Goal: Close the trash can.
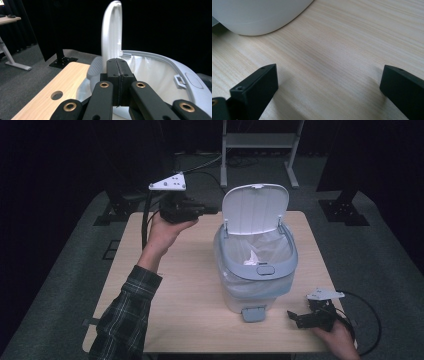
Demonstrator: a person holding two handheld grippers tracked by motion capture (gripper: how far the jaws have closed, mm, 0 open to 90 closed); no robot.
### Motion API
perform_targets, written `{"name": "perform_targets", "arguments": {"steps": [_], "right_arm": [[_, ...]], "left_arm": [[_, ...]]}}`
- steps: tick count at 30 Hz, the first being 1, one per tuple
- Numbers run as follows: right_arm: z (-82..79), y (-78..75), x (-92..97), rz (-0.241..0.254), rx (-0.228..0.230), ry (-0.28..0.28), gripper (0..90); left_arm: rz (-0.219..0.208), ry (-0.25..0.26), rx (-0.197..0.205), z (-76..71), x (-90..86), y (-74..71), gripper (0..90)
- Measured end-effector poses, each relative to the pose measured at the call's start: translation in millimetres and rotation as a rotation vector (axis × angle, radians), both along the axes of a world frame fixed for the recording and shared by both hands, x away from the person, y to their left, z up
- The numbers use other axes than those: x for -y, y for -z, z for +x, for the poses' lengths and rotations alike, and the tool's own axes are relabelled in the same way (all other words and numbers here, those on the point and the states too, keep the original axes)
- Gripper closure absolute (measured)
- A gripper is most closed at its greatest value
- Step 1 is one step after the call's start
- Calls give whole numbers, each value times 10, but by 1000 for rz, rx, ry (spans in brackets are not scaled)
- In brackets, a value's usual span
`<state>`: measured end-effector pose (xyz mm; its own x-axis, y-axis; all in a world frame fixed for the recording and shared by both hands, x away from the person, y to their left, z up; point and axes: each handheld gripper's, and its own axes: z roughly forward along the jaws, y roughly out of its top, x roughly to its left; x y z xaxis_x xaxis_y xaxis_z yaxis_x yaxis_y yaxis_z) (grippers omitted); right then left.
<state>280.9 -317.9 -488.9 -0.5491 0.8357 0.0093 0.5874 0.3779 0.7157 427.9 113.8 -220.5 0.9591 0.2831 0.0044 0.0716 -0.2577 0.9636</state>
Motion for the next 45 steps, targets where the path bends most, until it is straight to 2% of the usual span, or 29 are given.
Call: {"name": "perform_targets", "arguments": {"steps": [10,20,26,30,35,45], "right_arm": [[0,0,0,0,0,0,6],[0,0,0,0,0,0,6],[0,-1,0,0,0,0,6],[0,-1,0,0,0,0,6],[0,0,0,0,0,0,6],[0,0,0,0,0,0,6]], "left_arm": [[2,-34,-8,250,99,-25,900],[-8,-22,-22,367,259,-3,900],[-17,9,-20,331,354,-4,900],[-17,13,-22,310,351,-4,900],[-20,49,-28,273,347,-5,900],[-2,124,-27,91,363,4,900]]}}
